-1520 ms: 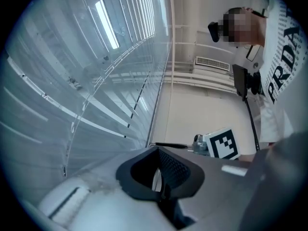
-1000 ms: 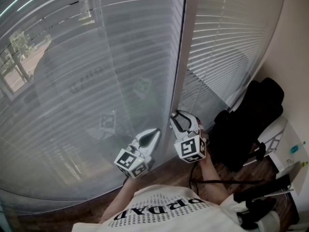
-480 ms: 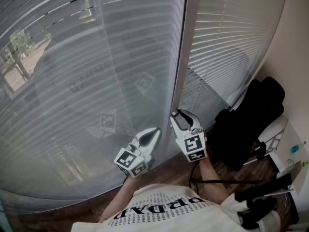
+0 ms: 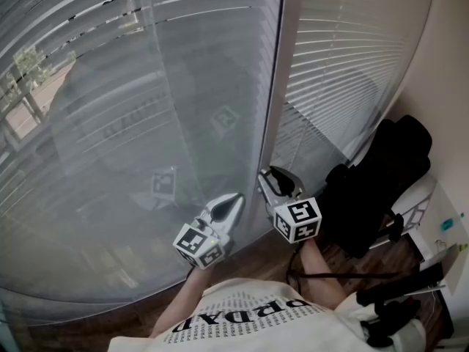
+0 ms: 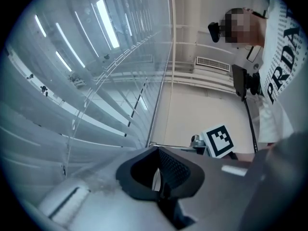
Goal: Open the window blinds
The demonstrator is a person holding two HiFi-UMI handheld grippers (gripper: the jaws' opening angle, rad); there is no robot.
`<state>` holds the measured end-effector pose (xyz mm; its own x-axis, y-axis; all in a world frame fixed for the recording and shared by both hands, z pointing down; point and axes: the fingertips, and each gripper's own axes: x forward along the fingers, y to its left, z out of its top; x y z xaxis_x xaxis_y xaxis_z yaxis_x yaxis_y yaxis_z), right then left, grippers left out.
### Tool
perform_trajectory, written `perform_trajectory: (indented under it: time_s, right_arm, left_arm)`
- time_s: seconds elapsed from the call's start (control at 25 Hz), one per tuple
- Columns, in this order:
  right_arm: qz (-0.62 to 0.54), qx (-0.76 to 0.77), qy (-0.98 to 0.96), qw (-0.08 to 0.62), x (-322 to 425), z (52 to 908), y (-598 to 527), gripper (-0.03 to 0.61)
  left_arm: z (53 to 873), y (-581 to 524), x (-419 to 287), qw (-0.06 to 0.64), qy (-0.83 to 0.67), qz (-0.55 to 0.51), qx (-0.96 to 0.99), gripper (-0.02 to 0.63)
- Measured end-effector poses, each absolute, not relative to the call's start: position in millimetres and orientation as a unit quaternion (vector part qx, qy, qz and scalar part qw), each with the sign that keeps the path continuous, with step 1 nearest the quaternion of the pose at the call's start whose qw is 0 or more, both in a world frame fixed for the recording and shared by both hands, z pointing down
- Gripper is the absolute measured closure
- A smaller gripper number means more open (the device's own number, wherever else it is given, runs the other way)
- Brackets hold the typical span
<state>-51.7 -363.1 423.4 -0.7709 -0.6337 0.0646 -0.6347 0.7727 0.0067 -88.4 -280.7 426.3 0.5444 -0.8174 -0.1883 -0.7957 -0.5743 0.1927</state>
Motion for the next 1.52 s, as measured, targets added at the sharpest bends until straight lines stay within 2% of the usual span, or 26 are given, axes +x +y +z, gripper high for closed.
perform_trajectory:
  time_s: [0.2,0.36,0.68,0.84,0.96,1.52]
  right_arm:
    - [0.067,0.33,-0.942,-0.002,-51.6,423.4,-364.8,0.445]
    - [0.051,0.335,-0.941,-0.002,-51.7,422.9,-364.9,0.443]
    - [-0.207,0.336,-0.907,0.149,-55.8,416.6,-355.2,0.426]
    - [-0.282,0.328,-0.879,0.202,-59.5,422.3,-358.2,0.426]
    - [-0.278,0.33,-0.881,0.193,-59.5,424.1,-357.9,0.443]
    - [-0.165,0.342,-0.915,0.134,-56.8,423.0,-358.5,0.445]
  left_arm:
    - [426.6,-282.0,-85.9,0.043,-0.456,-0.131,0.879,0.618]
    - [426.5,-281.8,-82.9,0.042,-0.453,-0.13,0.881,0.618]
    - [425.6,-280.6,-86.2,0.04,-0.457,-0.13,0.879,0.618]
    - [425.6,-279.9,-86.3,0.041,-0.458,-0.131,0.878,0.618]
    - [425.8,-279.7,-87.7,0.042,-0.461,-0.131,0.877,0.618]
    - [426.1,-280.3,-88.4,0.043,-0.459,-0.129,0.878,0.618]
